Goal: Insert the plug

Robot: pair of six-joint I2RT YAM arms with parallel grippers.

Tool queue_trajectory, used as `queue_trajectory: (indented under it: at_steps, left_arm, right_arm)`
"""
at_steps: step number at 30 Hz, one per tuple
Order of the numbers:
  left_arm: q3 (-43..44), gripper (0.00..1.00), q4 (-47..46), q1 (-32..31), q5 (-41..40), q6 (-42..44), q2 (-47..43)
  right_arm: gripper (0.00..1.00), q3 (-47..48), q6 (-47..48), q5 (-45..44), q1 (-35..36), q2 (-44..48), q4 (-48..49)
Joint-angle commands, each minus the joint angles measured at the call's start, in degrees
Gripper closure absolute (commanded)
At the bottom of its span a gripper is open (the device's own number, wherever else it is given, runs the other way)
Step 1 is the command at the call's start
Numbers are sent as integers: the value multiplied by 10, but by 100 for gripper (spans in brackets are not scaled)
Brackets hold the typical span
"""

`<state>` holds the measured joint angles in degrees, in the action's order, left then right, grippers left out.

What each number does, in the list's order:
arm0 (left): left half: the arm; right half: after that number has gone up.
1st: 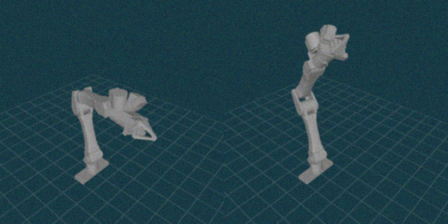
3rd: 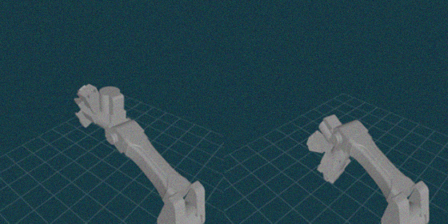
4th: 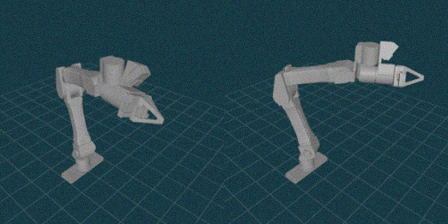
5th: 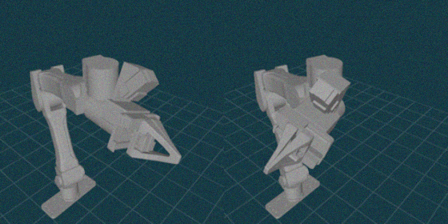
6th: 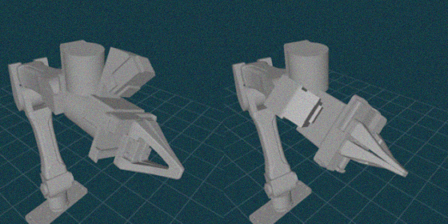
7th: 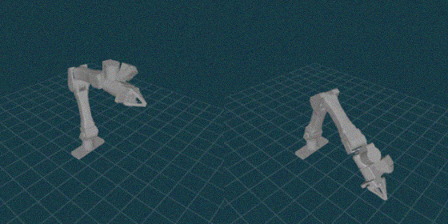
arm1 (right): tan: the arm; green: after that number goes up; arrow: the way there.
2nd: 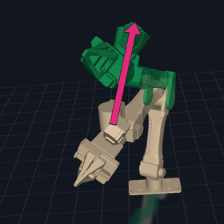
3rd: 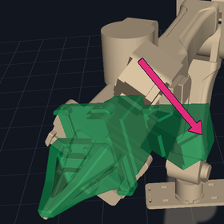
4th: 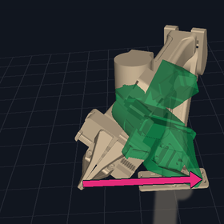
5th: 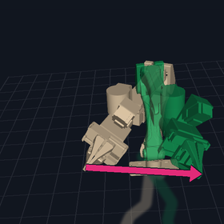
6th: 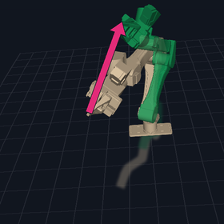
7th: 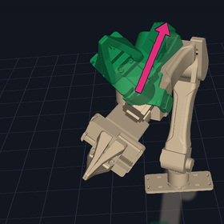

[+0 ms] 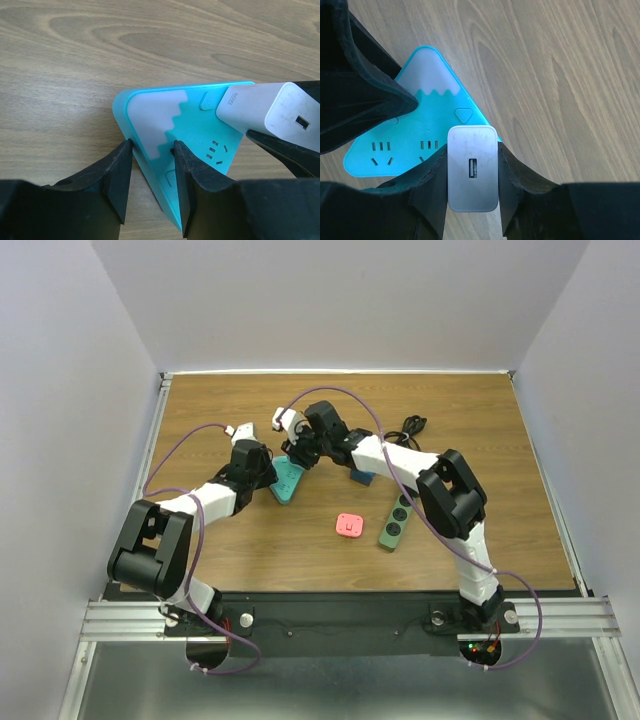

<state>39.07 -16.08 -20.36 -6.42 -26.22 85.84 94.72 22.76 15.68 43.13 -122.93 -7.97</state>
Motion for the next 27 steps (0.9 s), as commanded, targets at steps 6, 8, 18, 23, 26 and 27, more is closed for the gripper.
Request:
queue_trajectory:
  at_steps: [6,8,18,23,26,27]
  left_arm:
    - [-3,54,40,-14,81,11,29]
    - [-5,54,41,-14,81,8,27]
    - [-11,54,43,-13,84,3,21]
    - [-8,54,44,-13,85,-1,26]
    - [-11,55,42,-13,86,-5,27]
    - [-11,55,40,-12,86,-5,27]
  right_arm:
    - [100,-60,-14,49,20,-75,-131]
    - [100,-74,-22,48,19,-71,-130]
    - [99,-101,-36,63,-6,-71,-115]
    - [100,-124,-46,69,-9,-71,-112]
    - [100,-153,-53,64,-8,-61,-107]
    - [99,-158,-54,63,-8,-60,-101]
